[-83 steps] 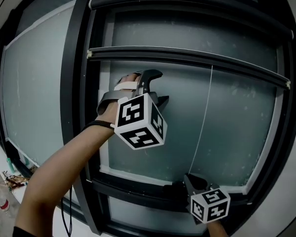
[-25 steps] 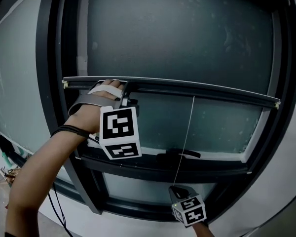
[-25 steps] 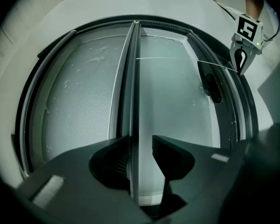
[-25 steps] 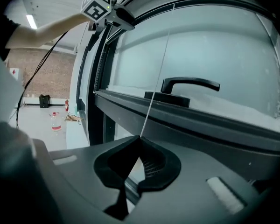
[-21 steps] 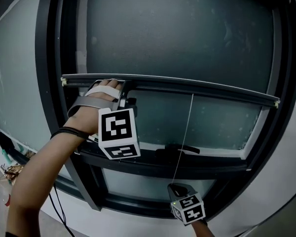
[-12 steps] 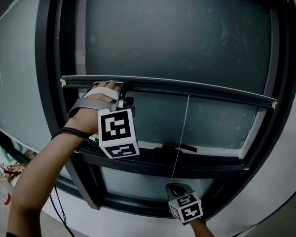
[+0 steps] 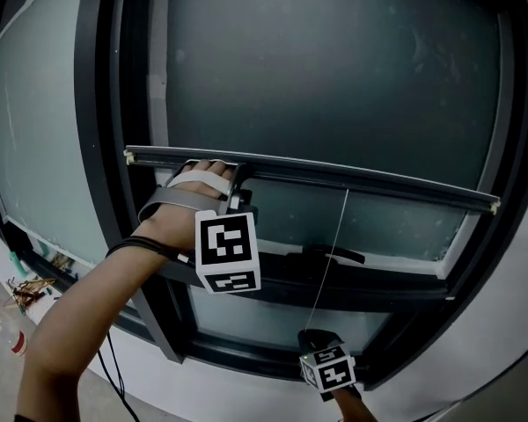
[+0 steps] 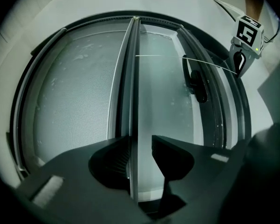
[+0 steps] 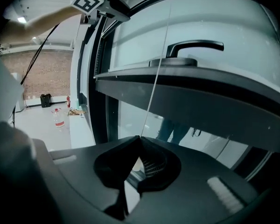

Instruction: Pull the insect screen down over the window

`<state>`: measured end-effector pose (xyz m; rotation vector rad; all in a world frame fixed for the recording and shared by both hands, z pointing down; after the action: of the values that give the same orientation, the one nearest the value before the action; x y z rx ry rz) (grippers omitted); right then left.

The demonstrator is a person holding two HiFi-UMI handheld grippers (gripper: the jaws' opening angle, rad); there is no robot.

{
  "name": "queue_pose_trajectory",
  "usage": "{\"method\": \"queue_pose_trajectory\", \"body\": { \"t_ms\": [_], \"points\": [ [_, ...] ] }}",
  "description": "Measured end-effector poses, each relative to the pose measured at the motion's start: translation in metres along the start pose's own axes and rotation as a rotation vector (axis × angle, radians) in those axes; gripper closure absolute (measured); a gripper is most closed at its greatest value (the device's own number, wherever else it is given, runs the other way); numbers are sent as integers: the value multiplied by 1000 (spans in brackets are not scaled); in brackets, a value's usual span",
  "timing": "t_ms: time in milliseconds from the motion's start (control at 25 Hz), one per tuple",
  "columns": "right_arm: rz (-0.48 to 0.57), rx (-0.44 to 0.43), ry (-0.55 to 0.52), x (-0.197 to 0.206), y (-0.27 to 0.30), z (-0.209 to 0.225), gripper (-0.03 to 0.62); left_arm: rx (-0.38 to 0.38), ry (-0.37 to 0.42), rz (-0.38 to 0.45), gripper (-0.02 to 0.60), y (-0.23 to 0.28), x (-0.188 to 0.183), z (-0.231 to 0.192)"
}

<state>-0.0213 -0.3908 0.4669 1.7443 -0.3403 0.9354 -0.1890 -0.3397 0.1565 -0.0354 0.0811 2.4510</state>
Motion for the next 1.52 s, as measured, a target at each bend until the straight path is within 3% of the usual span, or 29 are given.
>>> {"method": "queue_pose_trajectory", "body": {
  "t_ms": [480,920,1080,1160,1320,1520],
  "points": [
    [-151,-2,7,52,50,-16,589,84,32,-5,425,5,-4,79],
    [-183,-7,14,68,67,-15,589,109,13,-11,431,8,-7,99],
    [-273,-22,-40,89,85,-24,589,171,45,-9,431,12,-11,136],
    [-295,-27,-12,105,93,-25,589,183,40,-6,414,14,-11,153],
    [-303,-28,-19,105,98,-22,589,178,24,-1,422,16,-10,159],
    [-399,-49,-28,120,112,-24,589,213,34,-6,423,20,-14,181]
  ]
}}
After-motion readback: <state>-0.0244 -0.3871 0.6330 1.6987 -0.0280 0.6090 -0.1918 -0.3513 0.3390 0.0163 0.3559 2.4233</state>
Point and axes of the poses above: the fingertips, and each gripper's own axes: y forward along the fingers, z to its right, x out of its underside, the point moved 8 cm from there along -y, backward along the fingers, and after that the axes turned 15 degrees about -z, right-handed, at the moved point
